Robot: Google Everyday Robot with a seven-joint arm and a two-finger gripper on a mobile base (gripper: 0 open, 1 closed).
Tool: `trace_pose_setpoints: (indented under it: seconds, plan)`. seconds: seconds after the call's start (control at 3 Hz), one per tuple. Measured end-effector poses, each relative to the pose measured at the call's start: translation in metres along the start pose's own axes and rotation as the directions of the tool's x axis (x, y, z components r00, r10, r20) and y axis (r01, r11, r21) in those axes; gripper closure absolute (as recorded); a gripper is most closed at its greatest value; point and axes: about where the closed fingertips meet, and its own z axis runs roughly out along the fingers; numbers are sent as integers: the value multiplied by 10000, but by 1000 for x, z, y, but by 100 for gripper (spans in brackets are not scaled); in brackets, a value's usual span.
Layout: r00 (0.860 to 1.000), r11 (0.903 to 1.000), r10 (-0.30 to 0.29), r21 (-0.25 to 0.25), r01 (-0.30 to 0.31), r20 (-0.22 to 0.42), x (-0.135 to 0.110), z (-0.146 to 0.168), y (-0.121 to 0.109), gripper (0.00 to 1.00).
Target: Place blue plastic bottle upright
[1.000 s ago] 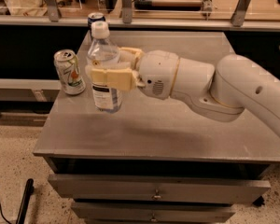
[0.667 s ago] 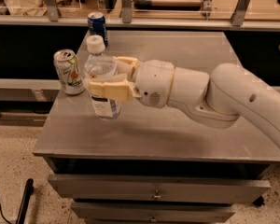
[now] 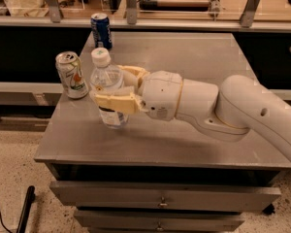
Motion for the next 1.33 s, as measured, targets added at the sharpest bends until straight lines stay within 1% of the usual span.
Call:
trace_pose_setpoints:
  seconds: [0.33,0.67,1.0,1.33]
  plan:
    - [10000,10000,-71,-12,71,-30,5,-3,1,13]
    - [9997,9999,93,-142,-97,-223,17,-4,3,0]
    - [9985,9998,162,-94,-167,-521,27,-17,1,0]
    - [9935,9992,58,400,-12,-1136,32,-47,-10,0]
